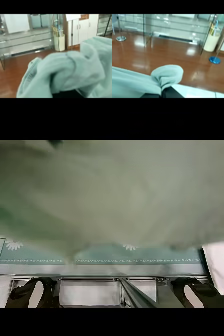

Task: Fold the shirts.

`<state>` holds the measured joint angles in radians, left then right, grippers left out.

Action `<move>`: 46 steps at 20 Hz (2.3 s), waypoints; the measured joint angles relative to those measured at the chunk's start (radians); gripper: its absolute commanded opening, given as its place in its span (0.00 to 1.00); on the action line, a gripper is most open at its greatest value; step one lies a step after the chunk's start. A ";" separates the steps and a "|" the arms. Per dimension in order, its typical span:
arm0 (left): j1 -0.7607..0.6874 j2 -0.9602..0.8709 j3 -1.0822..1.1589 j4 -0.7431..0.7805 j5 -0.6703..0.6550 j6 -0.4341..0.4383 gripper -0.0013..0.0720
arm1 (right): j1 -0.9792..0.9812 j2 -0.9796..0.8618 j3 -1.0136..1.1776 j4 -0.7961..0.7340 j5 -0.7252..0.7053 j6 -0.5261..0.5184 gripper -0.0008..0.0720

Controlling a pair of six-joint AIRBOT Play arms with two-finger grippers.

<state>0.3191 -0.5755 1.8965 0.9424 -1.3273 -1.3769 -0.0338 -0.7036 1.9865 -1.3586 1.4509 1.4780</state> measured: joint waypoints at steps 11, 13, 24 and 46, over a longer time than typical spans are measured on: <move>-0.056 -0.169 -0.776 -0.132 0.275 0.043 0.04 | 0.000 -0.218 -0.592 0.222 -0.270 -0.059 0.04; -0.102 -0.313 -0.842 -0.171 0.421 0.090 0.04 | 0.000 -0.363 -0.618 0.246 -0.378 -0.079 0.04; -0.270 -1.025 -0.494 -0.209 0.590 0.153 0.70 | -0.006 -1.020 -0.302 0.383 -0.595 -0.051 0.58; 0.338 -0.876 -1.060 -0.153 0.042 0.195 0.70 | -0.521 -0.581 -1.215 0.689 -0.322 -0.336 0.57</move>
<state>0.6571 -1.4513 0.8364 0.7895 -1.2850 -1.1824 -0.5545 -1.2850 0.7719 -0.6693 1.1286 1.1423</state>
